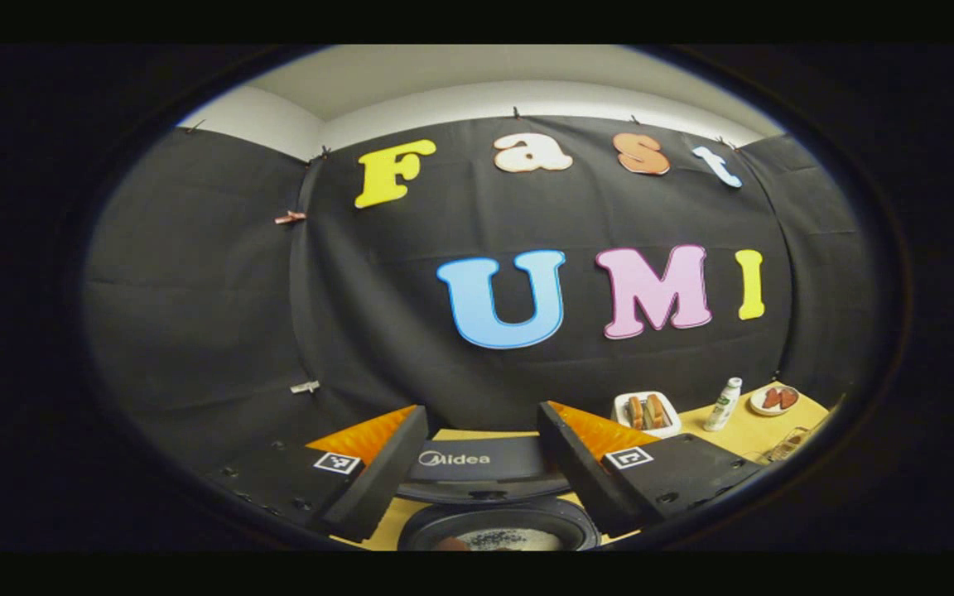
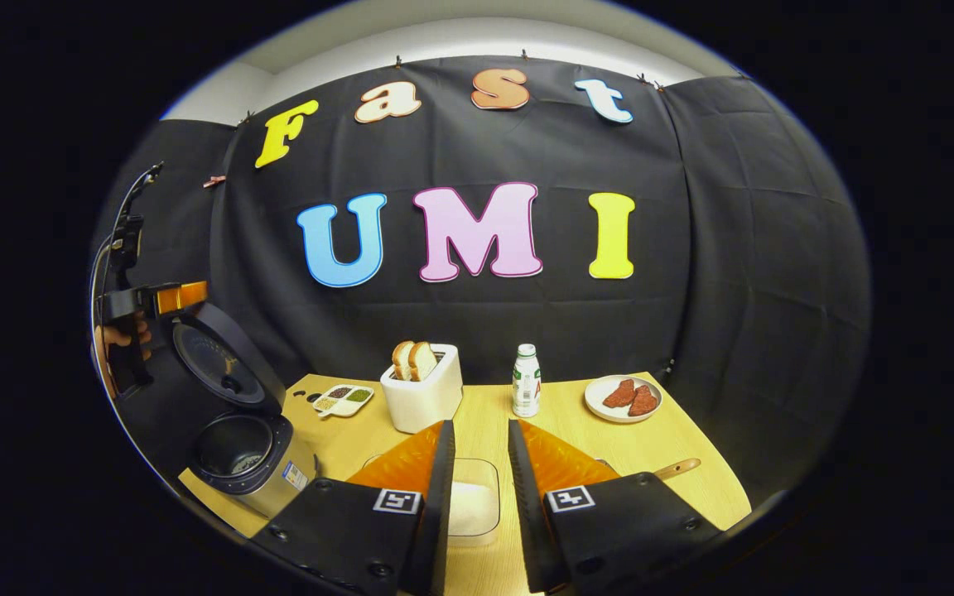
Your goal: Close the left gripper, press the button to open the rice cooker; take a wooden spoon from the chopstick holder with the right hand, scoop a spoonful of rice and pour it into the rice cooker, then put the wooden spoon back into the chopstick holder.
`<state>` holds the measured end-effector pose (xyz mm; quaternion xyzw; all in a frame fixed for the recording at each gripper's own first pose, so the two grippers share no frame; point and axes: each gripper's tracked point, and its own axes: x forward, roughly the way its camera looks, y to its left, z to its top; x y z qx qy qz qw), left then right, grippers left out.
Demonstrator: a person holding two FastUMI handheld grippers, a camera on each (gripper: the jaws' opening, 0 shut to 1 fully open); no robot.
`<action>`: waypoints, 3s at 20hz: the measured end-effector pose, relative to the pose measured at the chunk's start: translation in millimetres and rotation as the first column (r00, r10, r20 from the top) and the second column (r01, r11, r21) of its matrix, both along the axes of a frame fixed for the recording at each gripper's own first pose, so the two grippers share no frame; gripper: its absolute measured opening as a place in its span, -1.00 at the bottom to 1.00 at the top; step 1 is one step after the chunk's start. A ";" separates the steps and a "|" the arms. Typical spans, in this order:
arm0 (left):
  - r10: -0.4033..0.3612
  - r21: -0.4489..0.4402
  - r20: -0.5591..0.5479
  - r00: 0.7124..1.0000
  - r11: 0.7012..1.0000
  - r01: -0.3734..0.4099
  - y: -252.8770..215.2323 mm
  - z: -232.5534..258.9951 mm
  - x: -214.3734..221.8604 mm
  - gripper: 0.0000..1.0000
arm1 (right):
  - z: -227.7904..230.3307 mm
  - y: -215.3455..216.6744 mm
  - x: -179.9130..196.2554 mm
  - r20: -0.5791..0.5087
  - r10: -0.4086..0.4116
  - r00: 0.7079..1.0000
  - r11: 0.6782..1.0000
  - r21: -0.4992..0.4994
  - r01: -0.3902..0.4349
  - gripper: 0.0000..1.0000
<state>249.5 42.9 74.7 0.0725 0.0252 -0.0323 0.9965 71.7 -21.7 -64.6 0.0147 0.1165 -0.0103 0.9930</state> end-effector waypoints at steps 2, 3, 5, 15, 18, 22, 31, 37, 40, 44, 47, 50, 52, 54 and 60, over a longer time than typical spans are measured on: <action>-0.004 -0.020 -0.003 1.000 1.000 0.004 0.5 0.9 -2.8 0.88 | 0.1 0.2 0.4 0.001 0.000 1.000 1.000 0.002 0.000 -0.18; -0.004 -0.021 -0.005 1.000 1.000 0.004 1.1 -0.5 -5.1 0.89 | -0.6 0.2 0.3 -0.001 0.001 1.000 1.000 0.003 -0.001 -0.18; -0.001 -0.028 -0.007 1.000 1.000 0.000 2.3 -3.2 -10.9 0.91 | 0.2 1.6 0.7 -0.001 0.007 1.000 1.000 0.005 -0.007 -0.19; 0.027 -0.062 -0.033 0.999 0.998 -0.029 5.6 -34.8 -74.1 0.92 | 6.7 7.4 -1.8 0.018 0.021 1.000 1.000 0.020 -0.022 -0.14; 0.039 -0.056 -0.062 0.997 0.998 -0.042 7.0 -54.4 -98.4 0.92 | 5.1 10.7 -3.5 0.014 0.022 1.000 0.999 0.030 -0.022 -0.14; 0.056 -0.098 -0.109 0.992 0.993 -0.067 9.2 -79.2 -124.0 0.92 | 4.4 10.9 -9.2 0.007 0.001 1.000 1.000 0.030 -0.001 -0.14; 0.075 -0.064 -0.169 0.983 0.994 -0.087 10.2 -133.8 -159.0 0.83 | 16.4 21.9 -17.5 0.038 0.004 0.999 0.999 0.035 -0.005 0.14; 0.086 -0.058 -0.209 0.974 0.993 -0.100 13.1 -167.0 -170.3 0.92 | 19.7 28.4 -18.8 0.049 0.016 0.999 0.999 0.036 -0.018 0.15; 0.087 -0.054 -0.243 0.966 0.993 -0.103 13.9 -184.4 -175.4 0.92 | 21.8 31.4 -19.4 0.055 0.023 0.998 0.999 0.026 -0.025 0.15; 0.085 -0.063 -0.281 0.956 0.992 -0.106 13.6 -199.9 -179.5 0.93 | 19.9 35.4 -19.6 0.053 0.030 0.998 0.999 0.028 -0.032 0.15; 0.091 -0.070 -0.316 0.945 0.991 -0.118 15.3 -214.2 -179.9 0.93 | 18.5 37.2 -19.2 0.049 0.032 0.998 0.999 0.028 -0.034 0.15; 0.097 -0.065 -0.324 0.941 0.990 -0.124 13.3 -220.8 -181.2 0.96 | 19.1 38.3 -19.4 0.052 0.028 0.998 0.999 0.033 -0.030 0.15; 0.098 -0.069 -0.319 0.943 0.990 -0.126 14.4 -222.9 -182.2 0.94 | 20.7 38.3 -19.8 0.055 0.025 0.998 0.999 0.038 -0.027 0.15; 0.097 -0.068 -0.307 0.947 0.990 -0.123 14.4 -220.9 -183.8 0.95 | 19.9 38.0 -18.9 0.056 0.018 0.998 0.999 0.031 -0.020 0.15; 0.090 -0.070 -0.291 0.953 0.991 -0.115 14.3 -221.7 -183.1 0.95 | 17.6 40.7 -20.6 0.045 0.015 0.999 0.999 0.040 -0.017 0.15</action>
